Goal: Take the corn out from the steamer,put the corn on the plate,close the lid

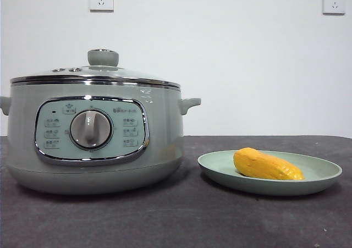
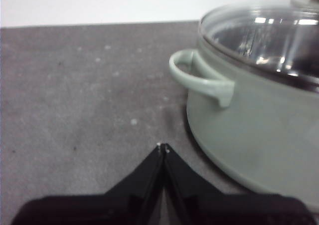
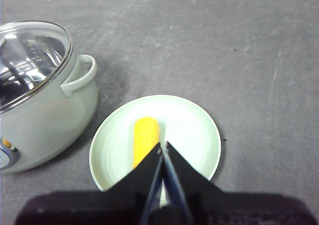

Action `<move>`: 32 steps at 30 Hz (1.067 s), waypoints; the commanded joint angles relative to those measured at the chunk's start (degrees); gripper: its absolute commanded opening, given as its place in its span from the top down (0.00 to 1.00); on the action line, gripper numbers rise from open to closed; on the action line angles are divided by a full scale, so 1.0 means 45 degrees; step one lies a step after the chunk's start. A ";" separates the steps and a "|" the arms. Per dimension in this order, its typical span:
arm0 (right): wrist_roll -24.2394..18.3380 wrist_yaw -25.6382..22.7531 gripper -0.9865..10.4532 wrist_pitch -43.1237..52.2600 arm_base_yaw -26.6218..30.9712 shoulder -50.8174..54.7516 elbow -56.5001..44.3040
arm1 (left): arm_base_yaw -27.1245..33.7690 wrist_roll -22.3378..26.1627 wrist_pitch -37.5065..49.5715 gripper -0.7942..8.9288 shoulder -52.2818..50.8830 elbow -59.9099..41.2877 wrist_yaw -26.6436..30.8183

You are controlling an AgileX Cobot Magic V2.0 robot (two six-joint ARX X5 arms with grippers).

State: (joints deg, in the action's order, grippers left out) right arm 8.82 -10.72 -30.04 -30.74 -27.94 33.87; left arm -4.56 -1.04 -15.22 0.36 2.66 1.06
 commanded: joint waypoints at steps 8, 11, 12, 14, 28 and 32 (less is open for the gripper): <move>0.0141 -0.0034 0.91 -0.0019 -0.0015 0.0010 -0.0107 | 0.0029 -0.0092 0.0223 0.92 -0.0053 -0.0243 0.0053; 0.0141 -0.0034 0.91 -0.0019 -0.0015 0.0010 -0.0107 | 0.0029 -0.0092 0.0223 0.92 -0.0053 -0.0243 0.0053; 0.0141 -0.0034 0.91 -0.0019 -0.0015 0.0010 -0.0107 | 0.0029 -0.0092 0.0223 0.92 -0.0053 -0.0243 0.0053; 0.0141 -0.0034 0.91 -0.0019 -0.0015 0.0010 -0.0107 | 0.0029 -0.0092 0.0219 0.92 -0.0049 -0.0243 0.0053; 0.0102 -0.0068 0.91 -0.0068 -0.0015 0.0010 -0.0107 | 0.0029 -0.0092 0.0223 0.92 -0.0053 -0.0243 0.0053; -0.1044 -0.0053 0.91 -0.0500 0.0000 0.0481 -0.0117 | 0.0029 -0.0092 0.0223 0.92 -0.0049 -0.0243 0.0053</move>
State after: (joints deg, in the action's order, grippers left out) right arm 6.48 -10.74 -32.42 -30.74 -26.65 33.82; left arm -4.56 -1.10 -14.46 0.27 2.42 1.26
